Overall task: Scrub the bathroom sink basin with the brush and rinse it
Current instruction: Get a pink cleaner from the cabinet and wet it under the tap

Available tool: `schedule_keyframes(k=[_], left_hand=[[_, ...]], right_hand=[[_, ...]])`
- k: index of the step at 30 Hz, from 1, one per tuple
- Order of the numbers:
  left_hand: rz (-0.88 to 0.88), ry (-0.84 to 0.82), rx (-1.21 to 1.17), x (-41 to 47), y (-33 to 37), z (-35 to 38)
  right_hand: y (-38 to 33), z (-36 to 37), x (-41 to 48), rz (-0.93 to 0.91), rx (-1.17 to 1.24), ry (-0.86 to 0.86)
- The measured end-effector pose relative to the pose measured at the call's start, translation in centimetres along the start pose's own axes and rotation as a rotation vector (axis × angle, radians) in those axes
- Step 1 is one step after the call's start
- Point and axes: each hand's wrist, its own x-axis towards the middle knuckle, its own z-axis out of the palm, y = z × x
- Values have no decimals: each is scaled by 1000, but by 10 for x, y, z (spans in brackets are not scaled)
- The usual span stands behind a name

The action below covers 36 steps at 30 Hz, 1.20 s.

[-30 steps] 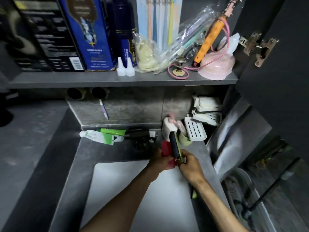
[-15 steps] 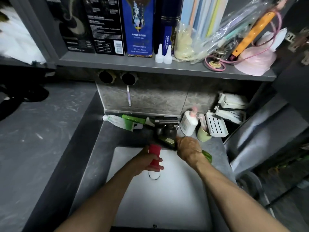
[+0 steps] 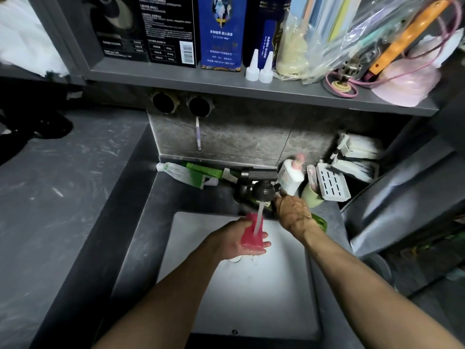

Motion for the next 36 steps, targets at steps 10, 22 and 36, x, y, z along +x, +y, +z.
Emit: schedule_keyframes(k=[10,22,36], left_hand=[[51,96,280,17,-23,7],[-68,136,17,23,-22,-4],[12,112,-505,4,-30,-8]], right_hand=[[5,-1,0,-33,-68,-11],[-20,-24,-16,-39,-77,135],[-80,-25,-138,90,674,-371]])
